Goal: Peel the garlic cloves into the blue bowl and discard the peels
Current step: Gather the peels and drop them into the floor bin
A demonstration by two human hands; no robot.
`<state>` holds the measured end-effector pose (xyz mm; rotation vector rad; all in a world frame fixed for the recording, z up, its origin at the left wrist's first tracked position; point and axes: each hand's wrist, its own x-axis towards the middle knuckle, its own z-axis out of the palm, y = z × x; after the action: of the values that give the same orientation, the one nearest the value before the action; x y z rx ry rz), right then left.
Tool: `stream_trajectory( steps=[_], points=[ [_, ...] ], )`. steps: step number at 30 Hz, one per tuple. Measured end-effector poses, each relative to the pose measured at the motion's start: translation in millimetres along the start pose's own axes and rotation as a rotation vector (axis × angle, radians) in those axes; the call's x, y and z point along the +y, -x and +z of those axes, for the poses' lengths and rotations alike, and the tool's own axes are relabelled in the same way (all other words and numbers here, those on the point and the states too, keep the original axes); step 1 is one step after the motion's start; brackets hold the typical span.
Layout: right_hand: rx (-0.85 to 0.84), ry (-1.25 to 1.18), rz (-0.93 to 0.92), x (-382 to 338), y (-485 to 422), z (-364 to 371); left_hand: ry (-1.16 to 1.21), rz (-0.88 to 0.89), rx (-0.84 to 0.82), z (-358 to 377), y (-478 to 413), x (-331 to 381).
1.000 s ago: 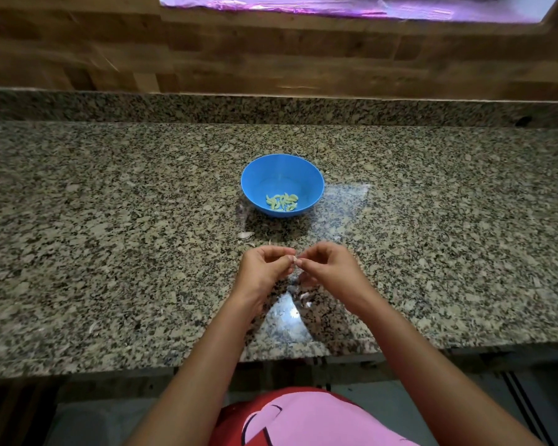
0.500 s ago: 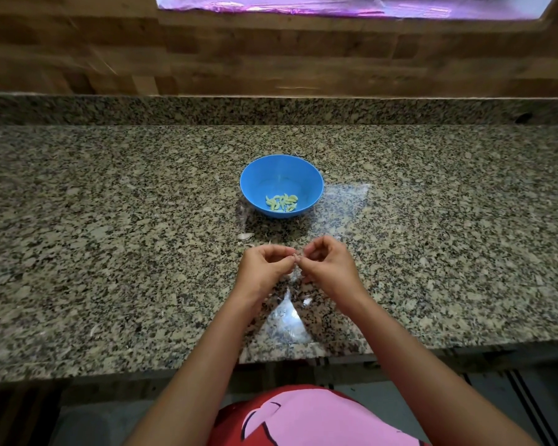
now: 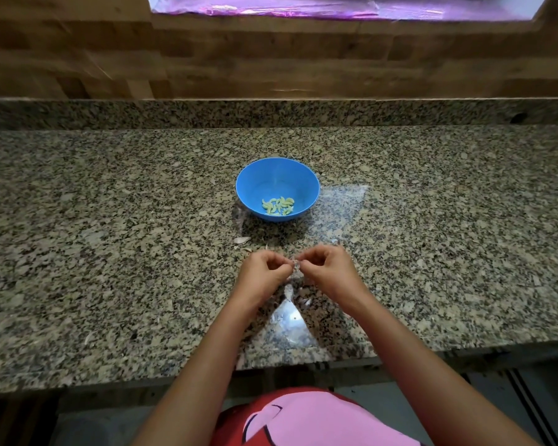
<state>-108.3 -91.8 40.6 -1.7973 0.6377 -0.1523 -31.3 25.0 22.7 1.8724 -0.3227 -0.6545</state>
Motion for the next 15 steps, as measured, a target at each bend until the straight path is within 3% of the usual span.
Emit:
stream_trajectory(
  steps=[3, 6, 11, 15],
  points=[
    [-0.021, -0.066, 0.025, 2, 0, -2, 0.212, -0.069, -0.069, 1, -1, 1],
    [-0.037, -0.096, 0.043, 2, 0, -4, 0.257, -0.072, -0.07, 1, -2, 2],
    [-0.02, -0.095, 0.063, 5, -1, -4, -0.4, 0.101, 0.188, -10, -6, 3],
    [-0.01, -0.094, 0.06, 6, -2, -4, -0.586, 0.18, 0.209, -13, -7, 2]
  ],
)
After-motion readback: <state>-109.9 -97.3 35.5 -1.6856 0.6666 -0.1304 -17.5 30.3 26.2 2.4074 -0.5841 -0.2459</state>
